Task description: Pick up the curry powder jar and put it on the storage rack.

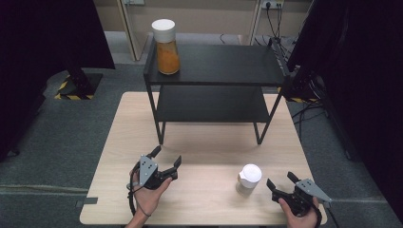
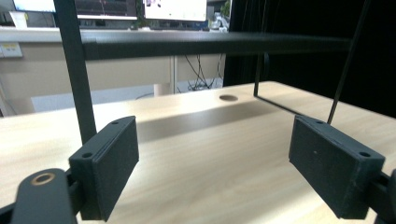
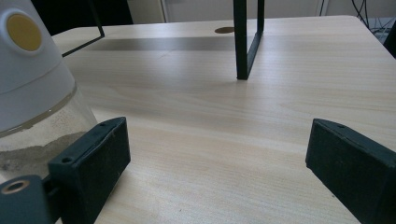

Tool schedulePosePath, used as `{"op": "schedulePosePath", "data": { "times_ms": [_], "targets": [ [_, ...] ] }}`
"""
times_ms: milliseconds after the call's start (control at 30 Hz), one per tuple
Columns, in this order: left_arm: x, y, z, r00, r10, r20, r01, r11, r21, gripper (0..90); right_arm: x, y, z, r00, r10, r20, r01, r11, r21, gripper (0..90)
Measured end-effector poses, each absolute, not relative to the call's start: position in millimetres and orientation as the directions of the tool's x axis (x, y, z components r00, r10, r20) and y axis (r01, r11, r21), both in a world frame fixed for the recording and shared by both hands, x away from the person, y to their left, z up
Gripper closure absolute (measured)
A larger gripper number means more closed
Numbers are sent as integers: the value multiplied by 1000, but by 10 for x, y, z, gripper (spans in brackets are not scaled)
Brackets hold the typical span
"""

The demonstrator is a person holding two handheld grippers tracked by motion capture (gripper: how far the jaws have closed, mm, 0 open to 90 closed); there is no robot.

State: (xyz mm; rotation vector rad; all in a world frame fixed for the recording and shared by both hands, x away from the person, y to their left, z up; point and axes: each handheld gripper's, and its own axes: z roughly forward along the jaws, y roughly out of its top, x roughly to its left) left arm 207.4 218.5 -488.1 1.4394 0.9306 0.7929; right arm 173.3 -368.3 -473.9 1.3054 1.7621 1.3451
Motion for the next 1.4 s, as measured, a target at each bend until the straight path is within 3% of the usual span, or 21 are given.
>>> {"op": "schedulePosePath", "data": {
  "times_ms": [233, 1400],
  "targets": [
    [2056, 2215, -4994, 457, 888, -58, 137, -6, 991, 150, 1736, -3687, -4738, -371, 921, 120, 359, 24, 933, 64],
    [2078, 2224, -5140, 457, 887, -75, 158, 2, 987, 146, 1727, -3682, -4738, -375, 920, 116, 358, 28, 933, 62]
  ]
}}
